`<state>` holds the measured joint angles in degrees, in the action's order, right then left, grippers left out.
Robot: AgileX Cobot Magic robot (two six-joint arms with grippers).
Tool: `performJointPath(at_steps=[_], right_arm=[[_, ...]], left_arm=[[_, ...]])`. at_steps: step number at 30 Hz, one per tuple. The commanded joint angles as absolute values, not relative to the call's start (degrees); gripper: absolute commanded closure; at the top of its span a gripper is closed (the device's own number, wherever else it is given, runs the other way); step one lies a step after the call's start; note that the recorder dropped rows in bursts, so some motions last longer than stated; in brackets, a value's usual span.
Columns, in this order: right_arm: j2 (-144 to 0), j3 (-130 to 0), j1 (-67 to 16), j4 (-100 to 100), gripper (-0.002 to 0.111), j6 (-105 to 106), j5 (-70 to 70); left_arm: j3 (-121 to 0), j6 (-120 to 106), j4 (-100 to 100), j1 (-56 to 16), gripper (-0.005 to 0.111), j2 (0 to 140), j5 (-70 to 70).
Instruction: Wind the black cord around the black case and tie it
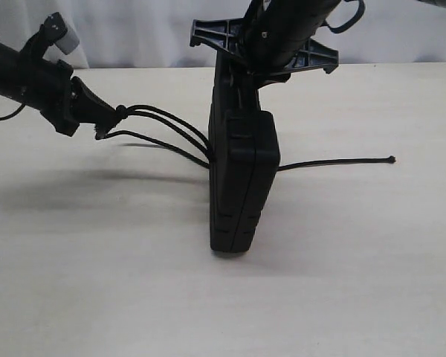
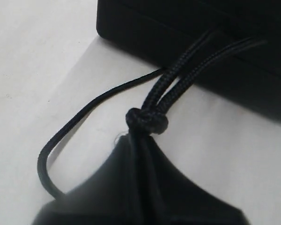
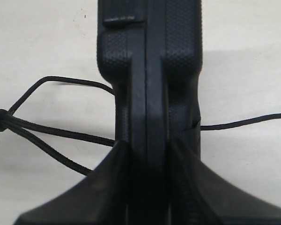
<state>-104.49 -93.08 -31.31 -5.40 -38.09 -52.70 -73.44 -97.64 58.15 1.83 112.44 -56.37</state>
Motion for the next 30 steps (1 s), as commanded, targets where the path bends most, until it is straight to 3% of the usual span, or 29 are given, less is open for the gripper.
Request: performJointPath(at_steps=[1,13,30], right_arm=[[-104.1,-93.3,-31.4,-4.9,0.104,-38.3,-52.3],[-104.1,-93.3,-31.4,-4.9,0.104,-38.3,-52.3],[-104.1,-93.3,-31.4,-4.9,0.104,-38.3,-52.3]], left_arm=[[-73.4,-98.1,63.3,3.7,0.107,111.8,-58.6],[-73.4,-102.4,78.9,6.0,0.107,111.8,-70.0],[-73.4,-100.3,88.9,6.3,0.107,111.8,-70.0]])
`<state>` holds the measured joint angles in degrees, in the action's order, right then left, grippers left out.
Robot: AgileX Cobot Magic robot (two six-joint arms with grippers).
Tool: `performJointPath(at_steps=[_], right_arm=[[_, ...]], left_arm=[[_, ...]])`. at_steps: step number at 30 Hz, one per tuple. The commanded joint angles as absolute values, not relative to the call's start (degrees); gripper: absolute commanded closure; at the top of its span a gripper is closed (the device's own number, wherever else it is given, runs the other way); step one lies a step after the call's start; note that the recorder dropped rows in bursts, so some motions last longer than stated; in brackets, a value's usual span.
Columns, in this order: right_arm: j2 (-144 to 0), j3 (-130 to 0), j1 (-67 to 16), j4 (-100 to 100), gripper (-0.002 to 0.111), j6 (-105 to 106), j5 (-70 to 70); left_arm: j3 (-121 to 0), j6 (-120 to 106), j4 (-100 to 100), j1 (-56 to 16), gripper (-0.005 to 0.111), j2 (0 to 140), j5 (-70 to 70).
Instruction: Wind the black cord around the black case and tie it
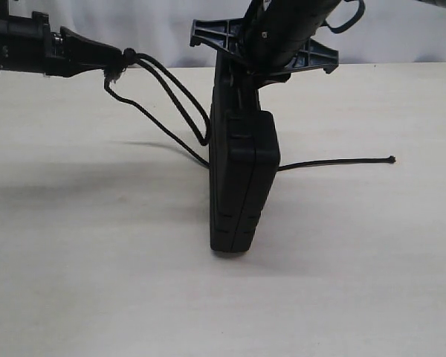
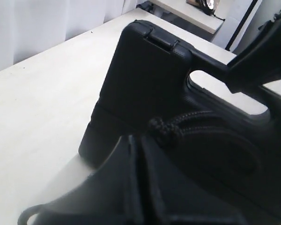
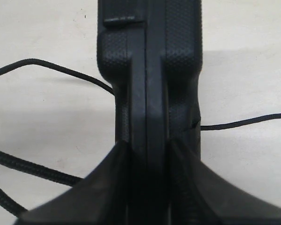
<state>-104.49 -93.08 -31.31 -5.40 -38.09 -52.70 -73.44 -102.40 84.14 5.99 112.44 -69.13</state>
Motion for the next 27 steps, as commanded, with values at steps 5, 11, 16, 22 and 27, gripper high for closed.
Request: performJointPath(at_steps=[5,11,16,22,27], right_arm=[[-104.1,-93.3,-31.4,-4.9,0.104,-38.3,-52.3],[-104.1,-93.3,-31.4,-4.9,0.104,-38.3,-52.3],[-104.1,-93.3,-31.4,-4.9,0.104,-38.4,-52.3],[-104.1,-93.3,-31.4,-4.9,0.104,-38.4,-52.3],[-104.1,-93.3,-31.4,-4.9,0.104,-38.4,-52.3]], left_arm=[[-73.4,-98.6,92.2,6.4,0.107,111.8,-70.0],[-73.4,-96.8,94.0,6.6,0.107,111.8,-70.0],[-73.3,-96.8,92.1,5.5,0.107,111.8,-70.0],[-73.3,-96.8,92.4,1.4,0.107,111.8,-70.0],[-73.3,-96.4,92.2,1.3,0.107,111.8,-70.0]])
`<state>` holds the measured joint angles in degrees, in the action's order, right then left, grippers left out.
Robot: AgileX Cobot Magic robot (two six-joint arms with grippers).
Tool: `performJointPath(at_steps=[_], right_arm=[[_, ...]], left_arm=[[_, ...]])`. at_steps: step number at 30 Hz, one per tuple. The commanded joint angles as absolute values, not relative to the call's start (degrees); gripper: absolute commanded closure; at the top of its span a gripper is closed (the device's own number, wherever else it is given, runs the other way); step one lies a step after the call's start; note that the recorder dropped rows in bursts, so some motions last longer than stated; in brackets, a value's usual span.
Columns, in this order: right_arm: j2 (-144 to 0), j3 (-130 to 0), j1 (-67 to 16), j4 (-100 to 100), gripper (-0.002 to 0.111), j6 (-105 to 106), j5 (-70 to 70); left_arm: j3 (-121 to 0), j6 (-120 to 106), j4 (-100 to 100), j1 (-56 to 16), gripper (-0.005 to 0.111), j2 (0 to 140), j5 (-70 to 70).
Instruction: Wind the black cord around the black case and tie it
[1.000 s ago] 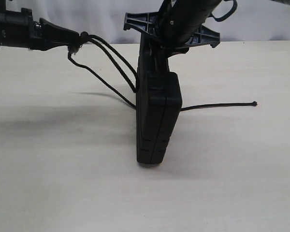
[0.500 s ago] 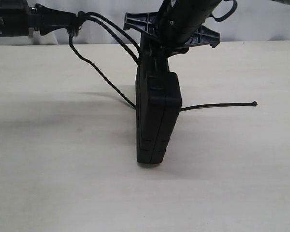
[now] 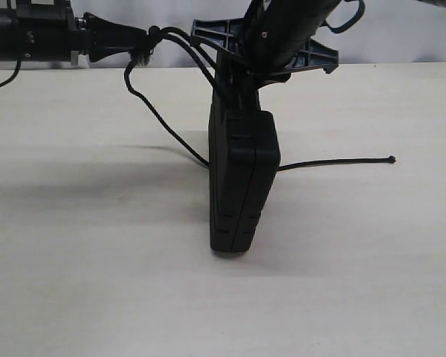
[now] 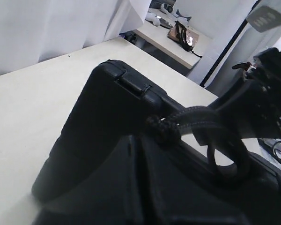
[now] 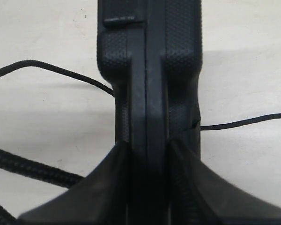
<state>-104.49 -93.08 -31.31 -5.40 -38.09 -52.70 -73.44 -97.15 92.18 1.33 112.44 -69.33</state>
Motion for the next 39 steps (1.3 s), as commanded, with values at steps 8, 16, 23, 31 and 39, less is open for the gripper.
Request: performJointPath(at_steps=[8,16,23,31,39], right_arm=[[-104.1,-93.3,-31.4,-4.9,0.104,-38.4,-52.3],[-104.1,-93.3,-31.4,-4.9,0.104,-38.4,-52.3],[-104.1,-93.3,-31.4,-4.9,0.104,-38.4,-52.3],[-104.1,-93.3,-31.4,-4.9,0.104,-38.4,-52.0],[-104.1,-93.3,-31.4,-4.9,0.104,-38.4,-50.8]], left_arm=[[-73.3,-95.8,72.4,-0.5,0.107,111.8,-61.1],[-73.3,-99.9,69.0,-3.3,0.107,111.8,-62.5],[-73.3,-101.4,53.0,-5.0,0.107,111.8,-58.7],[-73.3,-106.3,57.0,-6.4,0.107,111.4,-60.2],[-73.4,-109.5,56.6,-8.7,0.107,109.2,-56.6]])
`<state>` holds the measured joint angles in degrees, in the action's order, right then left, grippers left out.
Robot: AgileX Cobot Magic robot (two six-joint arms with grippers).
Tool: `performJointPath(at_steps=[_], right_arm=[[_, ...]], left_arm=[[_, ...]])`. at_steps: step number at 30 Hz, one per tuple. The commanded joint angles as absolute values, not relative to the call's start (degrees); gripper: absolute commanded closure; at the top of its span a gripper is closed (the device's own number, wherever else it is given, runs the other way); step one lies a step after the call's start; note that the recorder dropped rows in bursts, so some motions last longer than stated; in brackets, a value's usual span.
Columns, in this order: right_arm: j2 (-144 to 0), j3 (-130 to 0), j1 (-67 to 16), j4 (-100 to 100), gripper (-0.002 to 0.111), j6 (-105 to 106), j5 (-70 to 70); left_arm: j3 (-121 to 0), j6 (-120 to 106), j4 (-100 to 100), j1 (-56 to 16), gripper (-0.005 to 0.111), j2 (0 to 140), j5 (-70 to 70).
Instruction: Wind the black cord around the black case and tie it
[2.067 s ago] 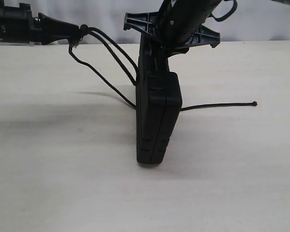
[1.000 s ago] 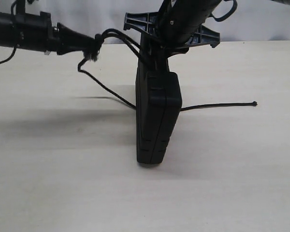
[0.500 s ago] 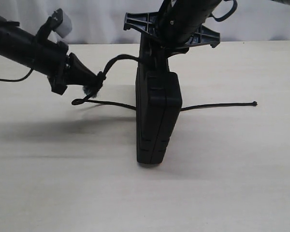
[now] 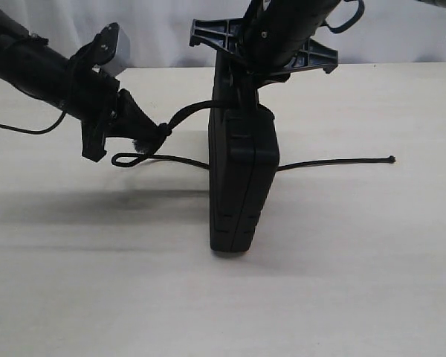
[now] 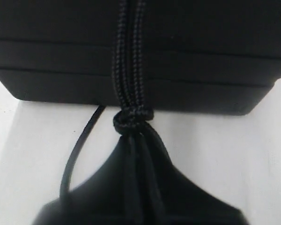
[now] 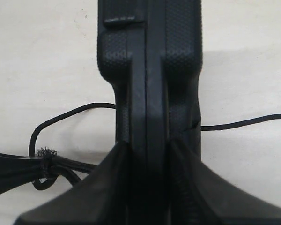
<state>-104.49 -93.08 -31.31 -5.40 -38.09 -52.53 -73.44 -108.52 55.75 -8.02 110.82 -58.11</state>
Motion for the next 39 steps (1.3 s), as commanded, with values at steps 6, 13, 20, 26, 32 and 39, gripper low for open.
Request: performJointPath(at_steps=[6,13,20,26,32,39], right_arm=[[-104.1,-93.3,-31.4,-4.9,0.104,-38.4,-50.8],[-104.1,-93.3,-31.4,-4.7,0.104,-38.3,-50.8],[-104.1,-93.3,-31.4,-4.7,0.104,-38.3,-50.6],[-104.1,-93.3,-31.4,-4.7,0.104,-38.3,-50.6],[-104.1,-93.3,-31.4,-4.7,0.104,-38.3,-49.7],[-104.1,-93.3,-31.4,-4.7,0.104,-38.3,-49.6]], left_arm=[[-73.4,-111.1,59.2,-10.5,0.107,108.9,-56.2],[-73.4,-111.4,61.0,-14.8,0.107,108.9,-51.9],[-73.4,-115.8,73.2,-14.7,0.107,107.7,-57.0],[-73.4,-115.7,74.7,-14.7,0.107,107.7,-58.2],[-73.4,-115.7,80.5,-14.7,0.107,107.7,-62.1],[-73.4,-113.6,77.7,-14.7,0.097,107.7,-60.3]])
